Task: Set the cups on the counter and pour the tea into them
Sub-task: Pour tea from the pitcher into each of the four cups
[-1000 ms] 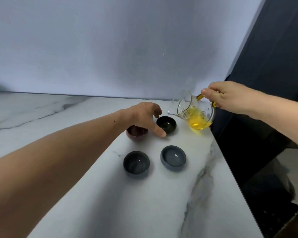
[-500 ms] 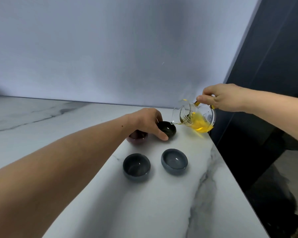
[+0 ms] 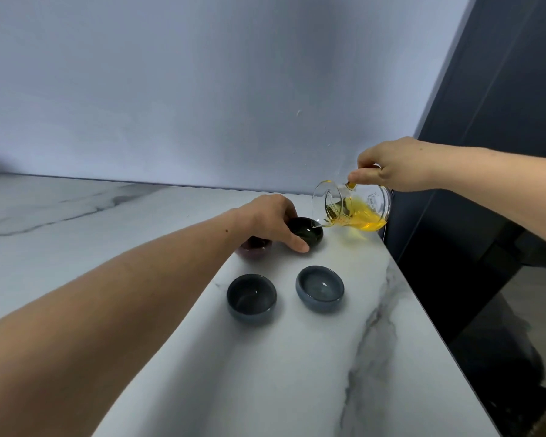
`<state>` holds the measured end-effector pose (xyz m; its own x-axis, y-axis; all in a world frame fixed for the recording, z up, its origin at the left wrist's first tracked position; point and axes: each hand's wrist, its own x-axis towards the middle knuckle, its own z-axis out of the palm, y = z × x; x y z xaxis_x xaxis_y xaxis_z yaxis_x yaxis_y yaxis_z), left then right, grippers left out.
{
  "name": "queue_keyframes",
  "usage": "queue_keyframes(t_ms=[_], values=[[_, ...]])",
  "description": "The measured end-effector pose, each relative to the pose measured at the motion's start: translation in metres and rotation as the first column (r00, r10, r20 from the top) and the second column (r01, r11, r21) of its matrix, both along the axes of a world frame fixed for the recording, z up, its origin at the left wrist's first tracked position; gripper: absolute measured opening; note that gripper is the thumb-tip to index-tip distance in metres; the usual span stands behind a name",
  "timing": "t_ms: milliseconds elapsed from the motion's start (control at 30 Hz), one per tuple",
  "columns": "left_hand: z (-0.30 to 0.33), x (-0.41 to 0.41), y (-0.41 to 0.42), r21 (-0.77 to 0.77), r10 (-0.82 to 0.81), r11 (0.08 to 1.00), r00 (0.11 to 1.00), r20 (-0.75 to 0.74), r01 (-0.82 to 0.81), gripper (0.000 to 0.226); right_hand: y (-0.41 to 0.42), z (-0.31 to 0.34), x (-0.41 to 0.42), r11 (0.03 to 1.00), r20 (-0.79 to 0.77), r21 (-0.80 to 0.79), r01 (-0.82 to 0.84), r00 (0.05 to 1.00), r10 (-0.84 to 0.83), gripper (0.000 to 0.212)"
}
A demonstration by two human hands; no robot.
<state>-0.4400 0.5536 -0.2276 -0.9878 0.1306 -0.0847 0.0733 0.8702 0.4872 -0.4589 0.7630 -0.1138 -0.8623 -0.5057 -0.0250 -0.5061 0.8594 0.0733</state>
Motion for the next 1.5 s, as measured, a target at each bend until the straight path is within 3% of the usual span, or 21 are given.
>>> queue_keyframes(t_ms=[533, 1500], values=[[-0.002, -0.001, -0.004, 0.044, -0.01, 0.999, 1.0, 0.011, 0.01, 0.073, -0.013, 0.012, -0.001, 0.994, -0.071, 0.102, -0.049, 0.996, 0.057, 0.039], [0.0, -0.001, -0.002, -0.017, -0.025, 1.0, 1.0, 0.006, 0.025, 0.074, -0.022, 0.022, -0.01, 0.974, -0.15, 0.2, -0.104, 0.979, 0.135, 0.039]])
